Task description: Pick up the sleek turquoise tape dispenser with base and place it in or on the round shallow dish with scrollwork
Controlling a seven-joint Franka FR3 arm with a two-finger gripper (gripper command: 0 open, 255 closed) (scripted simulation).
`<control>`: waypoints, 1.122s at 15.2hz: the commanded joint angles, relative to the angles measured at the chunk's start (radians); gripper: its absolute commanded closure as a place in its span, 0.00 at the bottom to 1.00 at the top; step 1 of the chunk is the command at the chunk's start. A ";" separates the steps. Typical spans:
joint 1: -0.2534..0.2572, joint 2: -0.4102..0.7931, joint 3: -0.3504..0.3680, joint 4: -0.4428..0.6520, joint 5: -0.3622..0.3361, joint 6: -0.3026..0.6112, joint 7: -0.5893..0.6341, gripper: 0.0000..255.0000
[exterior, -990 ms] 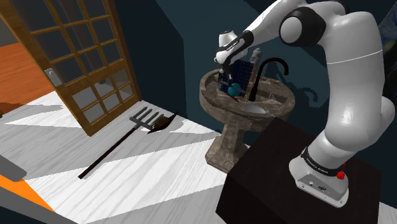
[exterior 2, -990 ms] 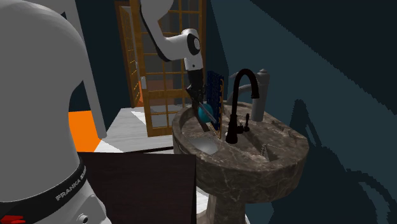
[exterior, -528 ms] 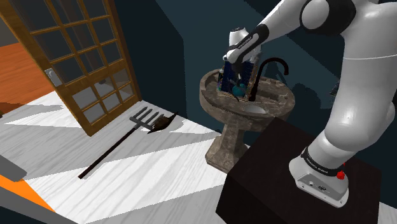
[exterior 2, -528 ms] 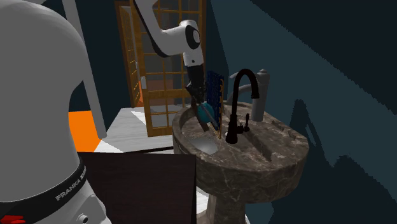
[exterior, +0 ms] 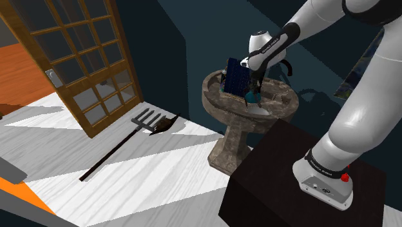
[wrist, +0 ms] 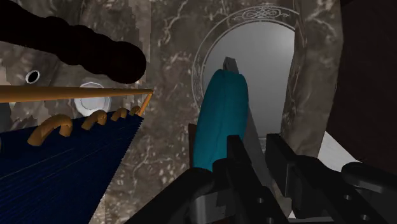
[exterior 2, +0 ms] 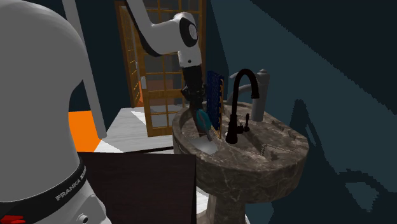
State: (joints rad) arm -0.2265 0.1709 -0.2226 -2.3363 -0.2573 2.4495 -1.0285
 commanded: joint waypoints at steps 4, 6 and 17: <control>-0.014 -0.058 -0.023 -0.119 -0.042 0.064 0.005 1.00; -0.016 -0.032 -0.023 -0.121 -0.043 0.092 0.009 1.00; -0.024 0.122 -0.020 -0.114 -0.047 0.237 0.036 1.00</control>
State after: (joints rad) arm -0.2504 0.2130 -0.2418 -2.4348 -0.3003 2.6777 -1.0018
